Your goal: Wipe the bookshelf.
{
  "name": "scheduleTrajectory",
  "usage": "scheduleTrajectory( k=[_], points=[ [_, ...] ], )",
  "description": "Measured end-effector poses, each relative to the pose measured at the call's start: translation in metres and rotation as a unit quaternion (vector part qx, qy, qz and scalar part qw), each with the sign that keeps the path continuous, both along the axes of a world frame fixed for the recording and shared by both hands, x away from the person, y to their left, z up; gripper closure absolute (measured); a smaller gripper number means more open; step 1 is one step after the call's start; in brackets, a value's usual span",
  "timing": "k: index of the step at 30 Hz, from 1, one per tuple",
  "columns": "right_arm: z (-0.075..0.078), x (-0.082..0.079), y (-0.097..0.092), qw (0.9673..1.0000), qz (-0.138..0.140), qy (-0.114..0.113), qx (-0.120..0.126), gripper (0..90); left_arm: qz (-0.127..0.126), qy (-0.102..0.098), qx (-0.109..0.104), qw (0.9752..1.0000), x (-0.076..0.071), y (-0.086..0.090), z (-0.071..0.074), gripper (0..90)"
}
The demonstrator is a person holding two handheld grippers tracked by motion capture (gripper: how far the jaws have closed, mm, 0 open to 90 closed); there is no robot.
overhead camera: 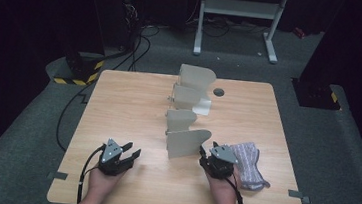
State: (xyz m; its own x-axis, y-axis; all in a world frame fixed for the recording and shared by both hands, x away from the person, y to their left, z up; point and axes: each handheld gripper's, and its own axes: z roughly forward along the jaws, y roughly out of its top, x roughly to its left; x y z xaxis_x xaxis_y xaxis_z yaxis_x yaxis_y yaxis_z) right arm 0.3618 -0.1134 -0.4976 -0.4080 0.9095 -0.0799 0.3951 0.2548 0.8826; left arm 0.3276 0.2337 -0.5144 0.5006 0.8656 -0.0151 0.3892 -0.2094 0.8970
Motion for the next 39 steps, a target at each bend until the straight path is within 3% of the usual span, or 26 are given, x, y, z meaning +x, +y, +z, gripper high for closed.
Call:
scheduleTrajectory(
  k=[7, 12, 18, 24, 31, 39],
  points=[
    [0.006, 0.022, 0.006, 0.9999, -0.005, 0.0, -0.01, 48.5, -0.004, 0.007, 0.0, 1.0, 0.001, -0.002, -0.002, 54.5],
    [0.008, 0.03, 0.007, 0.9999, -0.013, -0.001, -0.004, 49.0, -0.002, 0.006, 0.0, 1.0, 0.0, -0.002, -0.002, 54.4],
    [0.024, 0.012, 0.005, 0.9995, 0.001, -0.028, 0.015, 49.5, -0.002, 0.011, 0.002, 0.9999, 0.003, -0.001, -0.004, 54.4],
    [0.055, -0.011, 0.006, 0.9969, 0.023, -0.065, 0.036, 49.5, -0.002, 0.013, 0.003, 0.9999, 0.002, -0.001, -0.004, 54.1],
    [0.09, -0.017, 0.03, 0.9923, 0.069, -0.092, 0.045, 51.6, 0.001, 0.015, 0.001, 0.9999, 0.002, 0.003, -0.004, 53.9],
    [0.099, 0.001, 0.068, 0.9903, 0.109, -0.077, 0.039, 55.7, 0.005, 0.017, -0.005, 0.9998, -0.003, 0.012, -0.003, 53.6]
  ],
)
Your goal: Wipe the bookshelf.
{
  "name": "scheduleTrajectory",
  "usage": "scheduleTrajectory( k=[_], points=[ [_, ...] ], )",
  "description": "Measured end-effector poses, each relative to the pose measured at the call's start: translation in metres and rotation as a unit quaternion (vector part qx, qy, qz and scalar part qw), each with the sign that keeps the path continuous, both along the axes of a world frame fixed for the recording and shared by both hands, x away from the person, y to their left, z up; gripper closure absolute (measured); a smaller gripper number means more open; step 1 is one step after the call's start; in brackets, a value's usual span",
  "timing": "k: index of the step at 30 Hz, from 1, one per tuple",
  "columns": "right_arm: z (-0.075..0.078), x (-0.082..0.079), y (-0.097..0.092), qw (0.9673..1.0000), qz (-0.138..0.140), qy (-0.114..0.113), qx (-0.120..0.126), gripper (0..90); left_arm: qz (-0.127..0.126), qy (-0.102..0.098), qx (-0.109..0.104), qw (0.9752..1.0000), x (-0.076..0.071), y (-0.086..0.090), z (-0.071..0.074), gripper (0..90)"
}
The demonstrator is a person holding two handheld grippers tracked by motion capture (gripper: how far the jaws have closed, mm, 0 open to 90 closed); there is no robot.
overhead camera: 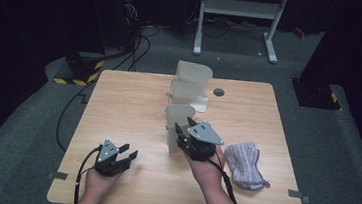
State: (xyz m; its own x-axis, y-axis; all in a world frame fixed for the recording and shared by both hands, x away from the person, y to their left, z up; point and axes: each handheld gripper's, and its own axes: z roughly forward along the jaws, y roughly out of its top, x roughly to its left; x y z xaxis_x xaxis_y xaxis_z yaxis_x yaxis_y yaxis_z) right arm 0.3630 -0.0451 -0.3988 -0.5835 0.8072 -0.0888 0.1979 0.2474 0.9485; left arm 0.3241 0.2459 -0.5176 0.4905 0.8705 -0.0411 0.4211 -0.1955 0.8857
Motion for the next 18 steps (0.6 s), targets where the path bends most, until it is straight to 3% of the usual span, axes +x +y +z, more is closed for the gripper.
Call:
scheduleTrajectory(
  k=[5, 9, 18],
  points=[
    [0.001, 0.009, 0.022, 0.9997, 0.023, 0.006, -0.01, 59.5, 0.008, 0.003, -0.003, 1.0, -0.002, 0.007, -0.001, 53.6],
    [0.0, 0.02, 0.043, 0.9987, 0.04, 0.024, -0.021, 66.2, 0.013, 0.004, -0.009, 0.9999, -0.004, 0.011, -0.001, 53.6],
    [-0.01, 0.029, 0.053, 0.9975, 0.035, 0.044, -0.043, 75.0, 0.014, 0.006, -0.009, 0.9998, -0.006, 0.014, -0.002, 53.6]
  ],
)
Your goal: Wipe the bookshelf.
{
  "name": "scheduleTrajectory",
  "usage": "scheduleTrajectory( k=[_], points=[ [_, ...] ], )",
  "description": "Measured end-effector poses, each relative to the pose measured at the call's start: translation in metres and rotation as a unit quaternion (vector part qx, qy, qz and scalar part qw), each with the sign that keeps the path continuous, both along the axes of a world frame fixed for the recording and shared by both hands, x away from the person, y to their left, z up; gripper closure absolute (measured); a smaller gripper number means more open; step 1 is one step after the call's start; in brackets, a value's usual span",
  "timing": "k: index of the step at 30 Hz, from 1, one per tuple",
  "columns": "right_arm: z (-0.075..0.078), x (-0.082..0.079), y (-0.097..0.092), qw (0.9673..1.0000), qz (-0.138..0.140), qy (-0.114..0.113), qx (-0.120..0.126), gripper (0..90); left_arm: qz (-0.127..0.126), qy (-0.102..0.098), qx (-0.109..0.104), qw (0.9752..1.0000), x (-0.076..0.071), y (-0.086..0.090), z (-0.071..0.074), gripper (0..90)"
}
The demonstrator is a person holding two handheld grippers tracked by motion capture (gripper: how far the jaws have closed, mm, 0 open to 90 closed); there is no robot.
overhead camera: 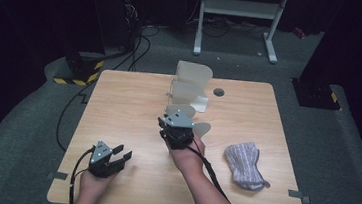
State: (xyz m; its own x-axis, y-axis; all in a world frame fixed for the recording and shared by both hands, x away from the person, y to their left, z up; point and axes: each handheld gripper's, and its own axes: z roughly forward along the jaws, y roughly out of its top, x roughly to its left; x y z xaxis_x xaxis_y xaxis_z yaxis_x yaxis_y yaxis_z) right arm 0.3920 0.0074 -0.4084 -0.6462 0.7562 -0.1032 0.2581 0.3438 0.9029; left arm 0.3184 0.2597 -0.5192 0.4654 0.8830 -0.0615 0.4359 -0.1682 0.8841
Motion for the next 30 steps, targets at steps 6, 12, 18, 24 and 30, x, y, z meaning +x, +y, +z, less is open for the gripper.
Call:
scheduleTrajectory(
  k=[6, 12, 18, 24, 30],
  points=[
    [-0.002, -0.001, 0.001, 0.9999, -0.001, -0.007, -0.01, 84.3, 0.0, -0.002, -0.001, 1.0, 0.0, 0.0, 0.001, 53.6],
    [-0.002, -0.005, 0.003, 0.9998, 0.007, -0.01, -0.014, 85.8, -0.002, -0.001, 0.002, 1.0, 0.0, -0.002, 0.0, 53.6],
    [-0.003, -0.006, 0.008, 0.9997, 0.01, -0.012, -0.017, 82.6, 0.0, -0.002, 0.002, 1.0, -0.002, -0.001, 0.0, 53.6],
    [-0.003, -0.006, 0.009, 0.9996, 0.012, -0.013, -0.02, 85.8, 0.006, 0.0, 0.003, 1.0, -0.004, 0.003, -0.001, 53.6],
    [-0.004, -0.015, 0.015, 0.999, 0.035, -0.019, -0.021, 86.6, 0.012, 0.0, 0.004, 0.9999, -0.008, 0.006, 0.0, 53.6]
  ],
)
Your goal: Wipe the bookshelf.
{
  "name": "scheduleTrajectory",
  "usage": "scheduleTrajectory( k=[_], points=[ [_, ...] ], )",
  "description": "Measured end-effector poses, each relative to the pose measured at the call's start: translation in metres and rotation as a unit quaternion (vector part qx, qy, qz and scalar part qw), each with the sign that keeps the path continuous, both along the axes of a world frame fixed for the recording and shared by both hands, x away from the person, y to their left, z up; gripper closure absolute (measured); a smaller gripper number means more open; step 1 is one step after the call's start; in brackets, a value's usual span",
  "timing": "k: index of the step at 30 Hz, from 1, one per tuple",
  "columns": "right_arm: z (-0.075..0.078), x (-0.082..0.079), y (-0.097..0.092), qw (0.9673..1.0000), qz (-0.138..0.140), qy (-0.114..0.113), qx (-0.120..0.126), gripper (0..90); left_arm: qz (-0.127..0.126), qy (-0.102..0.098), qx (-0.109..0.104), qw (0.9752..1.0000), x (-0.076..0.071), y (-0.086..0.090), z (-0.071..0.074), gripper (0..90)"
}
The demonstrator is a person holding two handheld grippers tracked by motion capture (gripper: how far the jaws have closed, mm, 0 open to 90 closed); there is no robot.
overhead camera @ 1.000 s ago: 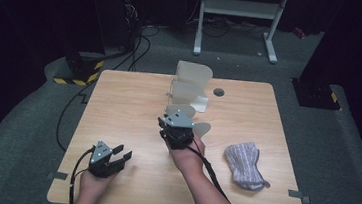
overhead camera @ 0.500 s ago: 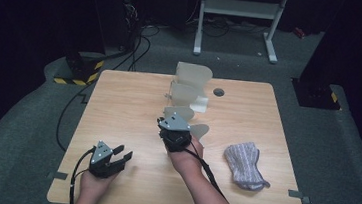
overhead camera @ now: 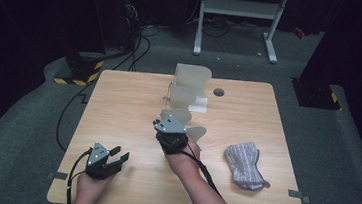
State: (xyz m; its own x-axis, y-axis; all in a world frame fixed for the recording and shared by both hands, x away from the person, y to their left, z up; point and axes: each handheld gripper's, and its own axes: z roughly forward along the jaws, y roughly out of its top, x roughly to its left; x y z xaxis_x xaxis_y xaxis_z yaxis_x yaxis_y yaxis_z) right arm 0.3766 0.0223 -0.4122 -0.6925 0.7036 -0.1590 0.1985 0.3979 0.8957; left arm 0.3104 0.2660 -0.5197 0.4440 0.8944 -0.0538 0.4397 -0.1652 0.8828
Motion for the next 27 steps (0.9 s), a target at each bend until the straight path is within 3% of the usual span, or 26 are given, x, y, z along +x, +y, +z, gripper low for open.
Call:
scheduleTrajectory(
  k=[9, 17, 22, 27],
  points=[
    [-0.003, -0.024, 0.021, 0.9986, 0.051, -0.009, 0.009, 86.5, 0.005, 0.001, 0.001, 1.0, -0.003, 0.003, -0.001, 53.8],
    [-0.005, -0.047, 0.038, 0.9945, 0.102, -0.019, 0.016, 86.5, 0.004, 0.003, 0.003, 1.0, -0.004, 0.002, -0.001, 53.9],
    [-0.007, -0.055, 0.034, 0.9933, 0.11, -0.032, 0.016, 85.9, 0.0, 0.004, 0.003, 1.0, -0.003, 0.0, -0.002, 53.8],
    [-0.007, -0.058, 0.023, 0.9933, 0.107, -0.041, 0.016, 76.6, -0.004, 0.005, 0.003, 1.0, -0.002, -0.002, -0.002, 53.8]
  ],
)
